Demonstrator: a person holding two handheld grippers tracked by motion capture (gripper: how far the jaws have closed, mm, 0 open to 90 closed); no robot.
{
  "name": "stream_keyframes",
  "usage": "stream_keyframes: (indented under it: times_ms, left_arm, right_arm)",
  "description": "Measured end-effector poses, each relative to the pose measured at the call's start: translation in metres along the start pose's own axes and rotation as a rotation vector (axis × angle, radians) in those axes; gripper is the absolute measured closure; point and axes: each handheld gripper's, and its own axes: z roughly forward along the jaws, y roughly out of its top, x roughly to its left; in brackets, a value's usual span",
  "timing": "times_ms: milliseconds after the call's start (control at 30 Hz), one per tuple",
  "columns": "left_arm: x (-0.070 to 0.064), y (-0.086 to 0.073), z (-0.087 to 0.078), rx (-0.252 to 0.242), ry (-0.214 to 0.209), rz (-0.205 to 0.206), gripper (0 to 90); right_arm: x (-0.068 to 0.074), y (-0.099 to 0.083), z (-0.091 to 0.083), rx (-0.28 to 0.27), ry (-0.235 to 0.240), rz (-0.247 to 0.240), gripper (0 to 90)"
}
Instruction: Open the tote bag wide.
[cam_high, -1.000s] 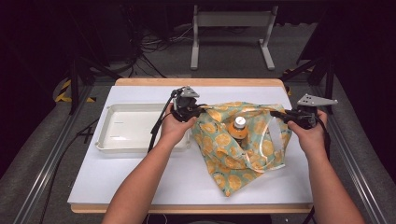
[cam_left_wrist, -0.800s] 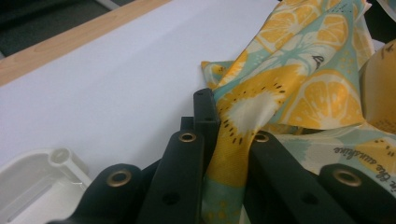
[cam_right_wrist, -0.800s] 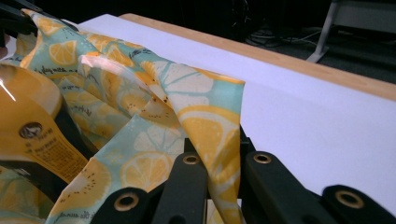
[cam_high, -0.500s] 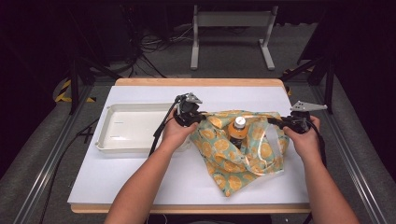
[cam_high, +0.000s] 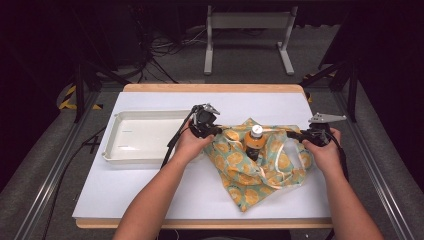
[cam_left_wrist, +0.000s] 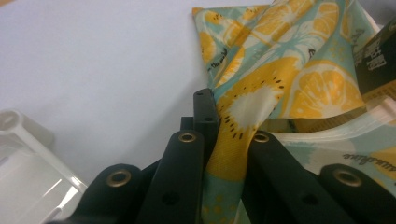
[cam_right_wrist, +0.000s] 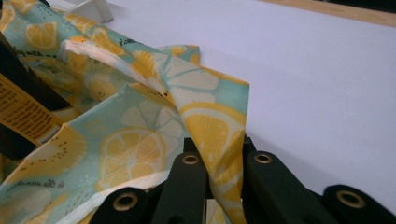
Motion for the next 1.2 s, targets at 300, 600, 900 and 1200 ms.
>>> stream_keyframes:
  times_ms: [300, 600, 900, 1200]
  left_arm:
    - [0.002, -0.002, 0.006, 0.05, -0.013, -0.007, 88.3]
    - [0.005, -0.004, 0.003, 0.048, -0.037, -0.012, 70.0]
    - [-0.001, -0.002, -0.013, -0.017, -0.073, 0.042, 37.5]
    - [-0.007, -0.005, -0.046, -0.122, -0.062, 0.036, 29.4]
  right_arm:
    - [-0.002, -0.009, 0.008, 0.076, 0.002, 0.013, 87.7]
    - [0.0, -0.009, 0.004, 0.083, -0.012, 0.023, 76.6]
    - [0.011, 0.001, -0.025, -0.036, 0.016, -0.014, 51.3]
    - [0.031, 0.008, -0.061, -0.153, 0.013, -0.063, 40.9]
